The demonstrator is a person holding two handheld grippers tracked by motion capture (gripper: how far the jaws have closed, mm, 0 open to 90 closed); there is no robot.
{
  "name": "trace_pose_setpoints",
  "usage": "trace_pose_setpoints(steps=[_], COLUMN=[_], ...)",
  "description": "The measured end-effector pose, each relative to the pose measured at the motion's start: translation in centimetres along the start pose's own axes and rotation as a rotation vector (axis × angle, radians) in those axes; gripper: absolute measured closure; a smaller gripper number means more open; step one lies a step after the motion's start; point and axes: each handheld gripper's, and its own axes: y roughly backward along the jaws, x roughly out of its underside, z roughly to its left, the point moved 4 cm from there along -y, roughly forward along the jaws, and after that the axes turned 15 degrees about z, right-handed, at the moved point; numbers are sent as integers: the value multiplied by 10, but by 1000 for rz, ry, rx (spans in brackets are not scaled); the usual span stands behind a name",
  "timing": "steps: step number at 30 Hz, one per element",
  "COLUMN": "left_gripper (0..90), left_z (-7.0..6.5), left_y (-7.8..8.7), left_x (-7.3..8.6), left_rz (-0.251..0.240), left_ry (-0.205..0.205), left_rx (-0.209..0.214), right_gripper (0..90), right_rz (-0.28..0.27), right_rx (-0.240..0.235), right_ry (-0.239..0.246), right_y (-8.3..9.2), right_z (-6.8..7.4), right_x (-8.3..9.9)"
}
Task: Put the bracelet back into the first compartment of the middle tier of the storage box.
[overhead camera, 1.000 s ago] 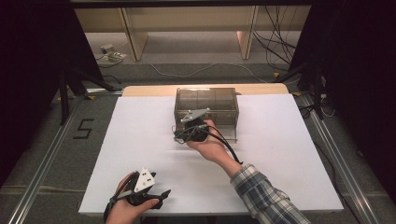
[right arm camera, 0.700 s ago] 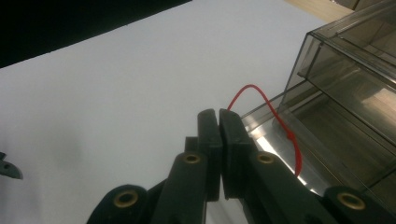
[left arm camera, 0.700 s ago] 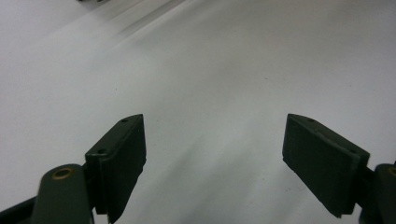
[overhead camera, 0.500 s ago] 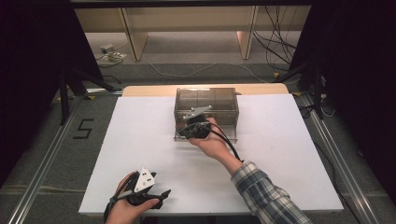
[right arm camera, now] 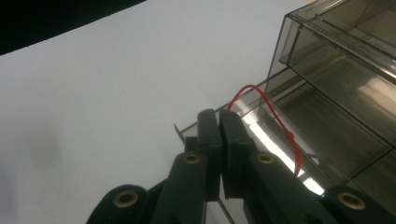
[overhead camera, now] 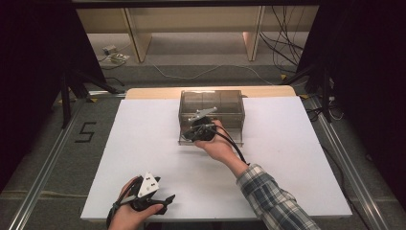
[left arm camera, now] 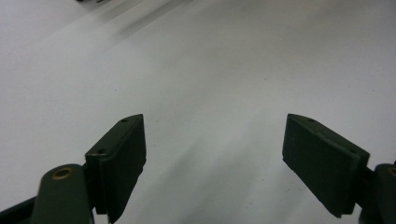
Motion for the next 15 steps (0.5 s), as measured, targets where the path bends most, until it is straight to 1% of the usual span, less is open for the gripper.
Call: trace_pose_setpoints(steps=[15], left_gripper=[216], left_z=[0], left_y=[0], left_x=[0], left_rz=[0], left_ry=[0], left_rx=[0], right_gripper=[884], right_rz=[24], right_rx=[4], right_ry=[-17], right_y=[-6], right_z=[-5], right_x=[3])
